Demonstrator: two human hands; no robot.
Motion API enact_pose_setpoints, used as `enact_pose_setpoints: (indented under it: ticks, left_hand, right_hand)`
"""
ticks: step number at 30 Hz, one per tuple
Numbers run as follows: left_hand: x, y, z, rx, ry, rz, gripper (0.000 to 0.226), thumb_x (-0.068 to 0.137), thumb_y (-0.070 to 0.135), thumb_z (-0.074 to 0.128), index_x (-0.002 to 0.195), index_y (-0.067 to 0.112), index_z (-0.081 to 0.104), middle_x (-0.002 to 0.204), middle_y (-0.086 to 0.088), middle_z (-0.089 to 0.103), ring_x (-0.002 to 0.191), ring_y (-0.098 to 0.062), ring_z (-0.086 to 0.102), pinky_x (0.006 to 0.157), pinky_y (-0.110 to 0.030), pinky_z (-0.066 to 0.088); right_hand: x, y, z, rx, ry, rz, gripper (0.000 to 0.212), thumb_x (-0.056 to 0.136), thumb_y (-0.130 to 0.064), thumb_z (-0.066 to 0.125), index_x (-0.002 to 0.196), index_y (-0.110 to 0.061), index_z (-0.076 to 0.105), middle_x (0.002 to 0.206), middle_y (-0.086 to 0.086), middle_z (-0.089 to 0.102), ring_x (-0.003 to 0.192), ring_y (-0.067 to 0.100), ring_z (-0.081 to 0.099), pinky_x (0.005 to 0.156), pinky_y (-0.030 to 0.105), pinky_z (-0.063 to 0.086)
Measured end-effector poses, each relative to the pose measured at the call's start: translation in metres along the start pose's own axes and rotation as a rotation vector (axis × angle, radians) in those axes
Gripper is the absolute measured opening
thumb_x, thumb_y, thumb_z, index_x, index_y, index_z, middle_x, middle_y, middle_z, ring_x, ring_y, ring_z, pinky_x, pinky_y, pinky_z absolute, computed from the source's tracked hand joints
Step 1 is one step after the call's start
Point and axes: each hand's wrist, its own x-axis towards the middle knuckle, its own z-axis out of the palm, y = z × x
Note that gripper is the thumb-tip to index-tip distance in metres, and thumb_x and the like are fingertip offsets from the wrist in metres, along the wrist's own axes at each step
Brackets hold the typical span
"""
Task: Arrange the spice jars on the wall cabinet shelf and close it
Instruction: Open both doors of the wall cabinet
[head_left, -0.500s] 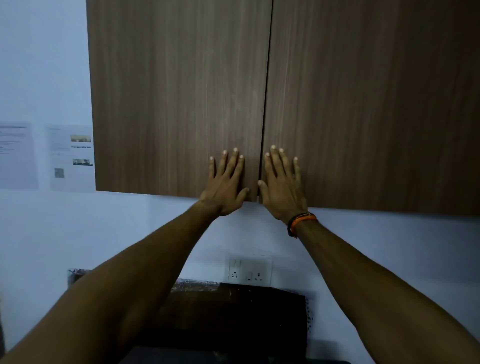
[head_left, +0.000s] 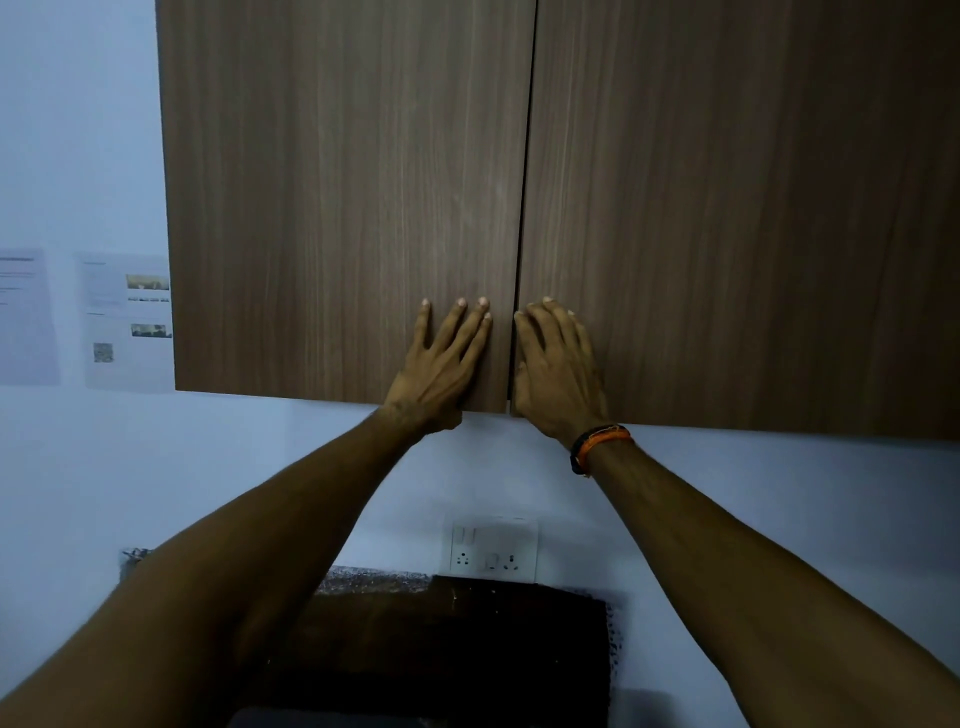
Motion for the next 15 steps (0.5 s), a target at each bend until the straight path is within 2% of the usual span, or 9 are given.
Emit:
enact_pose_setpoints:
  ticks: [3,6,11,13,15]
  left_hand:
    - [-0.007,-0.006,-0.006,0.002,0.001,0.014,0.146,0.061,0.06,0.08,0.156,0.003,-0.015,0.164,-0.021,-0.019,0.152,-0.041,-0.013,0.114,-0.072,0.005]
    - [-0.017,-0.009,-0.017,0.011,0.025,0.029,0.145,0.06,0.062,0.079,0.156,0.002,-0.013,0.163,-0.021,-0.02,0.152,-0.041,-0.013,0.112,-0.075,0.006]
    - [-0.039,-0.012,-0.036,-0.014,0.062,0.03,0.145,0.06,0.06,0.081,0.155,0.003,-0.013,0.161,-0.019,-0.023,0.152,-0.039,-0.012,0.113,-0.074,0.006]
    - [-0.047,-0.011,-0.041,-0.053,0.039,0.007,0.145,0.062,0.059,0.081,0.155,0.004,-0.015,0.162,-0.019,-0.023,0.152,-0.038,-0.014,0.114,-0.073,0.006]
    - [-0.056,-0.01,-0.047,-0.125,0.028,-0.005,0.141,0.066,0.058,0.08,0.156,0.004,-0.014,0.164,-0.02,-0.019,0.152,-0.037,-0.016,0.116,-0.071,0.007]
  right_hand:
    - [0.005,-0.002,-0.007,0.057,0.065,-0.011,0.062,0.091,-0.018,0.055,0.149,-0.004,0.042,0.154,0.018,0.042,0.148,0.036,0.03,0.122,0.05,0.022]
    - [0.014,-0.009,-0.016,0.195,0.139,0.052,0.054,0.094,-0.013,0.052,0.146,-0.003,0.046,0.142,0.018,0.052,0.132,0.035,0.047,0.112,0.045,0.036]
    - [0.036,-0.03,-0.032,0.735,0.104,0.294,0.048,0.107,-0.028,0.039,0.152,-0.011,0.038,0.142,0.011,0.057,0.126,0.024,0.055,0.104,0.037,0.045]
    - [0.043,-0.04,-0.036,0.908,0.165,0.378,0.04,0.108,-0.031,0.039,0.143,-0.013,0.05,0.113,0.0,0.068,0.1,0.013,0.061,0.083,0.026,0.046]
    - [0.045,-0.05,-0.038,0.976,0.239,0.446,0.033,0.108,-0.03,0.039,0.127,-0.011,0.059,0.083,-0.014,0.057,0.075,0.002,0.053,0.069,0.022,0.038]
